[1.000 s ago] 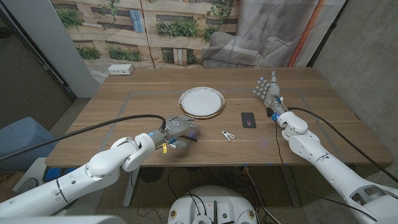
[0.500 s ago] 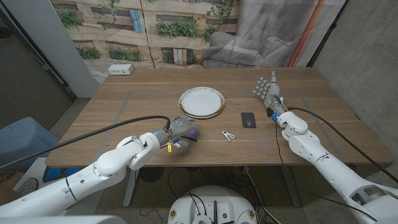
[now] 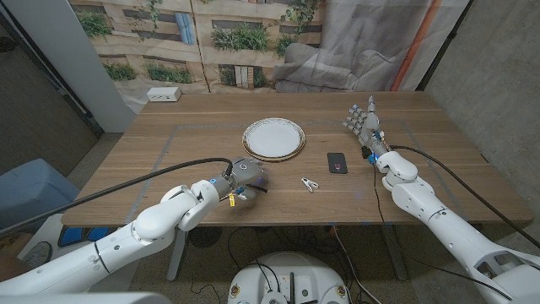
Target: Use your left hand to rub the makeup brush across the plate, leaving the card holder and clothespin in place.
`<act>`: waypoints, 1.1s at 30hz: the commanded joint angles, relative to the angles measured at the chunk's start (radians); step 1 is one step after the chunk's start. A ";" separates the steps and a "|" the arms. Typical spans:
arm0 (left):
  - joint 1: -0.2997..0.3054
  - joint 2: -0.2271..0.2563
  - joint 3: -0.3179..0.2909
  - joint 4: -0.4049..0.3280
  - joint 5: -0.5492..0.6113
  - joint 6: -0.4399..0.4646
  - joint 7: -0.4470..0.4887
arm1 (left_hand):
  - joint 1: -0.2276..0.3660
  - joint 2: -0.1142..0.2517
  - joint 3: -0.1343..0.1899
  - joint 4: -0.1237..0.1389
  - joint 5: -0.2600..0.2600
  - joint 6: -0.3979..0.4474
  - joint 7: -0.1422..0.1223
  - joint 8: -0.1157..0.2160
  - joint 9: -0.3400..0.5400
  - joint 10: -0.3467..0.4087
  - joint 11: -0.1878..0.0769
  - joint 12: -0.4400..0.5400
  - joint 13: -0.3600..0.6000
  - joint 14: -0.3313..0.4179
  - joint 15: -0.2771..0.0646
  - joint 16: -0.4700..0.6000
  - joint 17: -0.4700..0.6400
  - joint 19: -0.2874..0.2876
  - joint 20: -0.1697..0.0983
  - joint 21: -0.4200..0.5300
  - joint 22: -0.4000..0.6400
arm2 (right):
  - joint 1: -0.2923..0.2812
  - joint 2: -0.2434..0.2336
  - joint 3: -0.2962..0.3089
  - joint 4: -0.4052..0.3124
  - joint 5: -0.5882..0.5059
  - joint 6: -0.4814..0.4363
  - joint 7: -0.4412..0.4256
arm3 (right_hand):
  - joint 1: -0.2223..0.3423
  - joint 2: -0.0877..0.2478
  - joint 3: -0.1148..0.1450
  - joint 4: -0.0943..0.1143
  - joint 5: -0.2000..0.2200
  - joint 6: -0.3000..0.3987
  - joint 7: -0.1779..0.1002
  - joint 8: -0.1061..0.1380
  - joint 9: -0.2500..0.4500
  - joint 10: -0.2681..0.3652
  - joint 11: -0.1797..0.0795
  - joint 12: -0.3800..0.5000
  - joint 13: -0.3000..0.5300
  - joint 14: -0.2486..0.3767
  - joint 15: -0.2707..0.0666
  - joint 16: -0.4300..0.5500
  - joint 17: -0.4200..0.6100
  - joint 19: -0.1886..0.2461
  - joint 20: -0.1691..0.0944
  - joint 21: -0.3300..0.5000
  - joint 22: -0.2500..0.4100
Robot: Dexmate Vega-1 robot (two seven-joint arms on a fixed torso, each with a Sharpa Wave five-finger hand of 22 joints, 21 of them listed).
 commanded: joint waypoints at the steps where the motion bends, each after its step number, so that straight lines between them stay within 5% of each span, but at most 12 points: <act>1: 0.024 0.011 -0.009 0.005 0.011 0.041 0.049 | 0.018 0.002 -0.015 -0.001 -0.003 0.029 0.003 0.004 0.005 0.037 -0.001 0.006 0.000 0.026 -0.095 0.005 0.004 0.015 -0.003 0.005 0.004 | 0.000 0.000 0.000 0.000 0.000 0.000 0.000 | 0.002 0.101 0.002 0.007 0.007 -0.007 0.000 0.005 0.003 -0.009 -0.002 0.007 0.003 0.000 0.009 0.004 0.003 0.000 0.007 0.007 0.006; 33: 0.050 0.024 -0.012 0.003 -0.022 0.076 0.066 | 0.055 0.038 -0.064 0.002 -0.003 0.233 -0.033 0.018 0.006 0.213 -0.016 -0.006 0.003 0.108 -0.139 0.001 0.004 0.049 -0.012 0.005 0.005 | 0.000 0.000 0.000 0.000 0.000 0.000 0.000 | 0.002 0.101 0.002 0.007 0.006 -0.008 0.000 0.005 0.003 -0.008 0.001 0.007 0.003 -0.001 0.009 0.004 0.003 0.000 0.007 0.007 0.006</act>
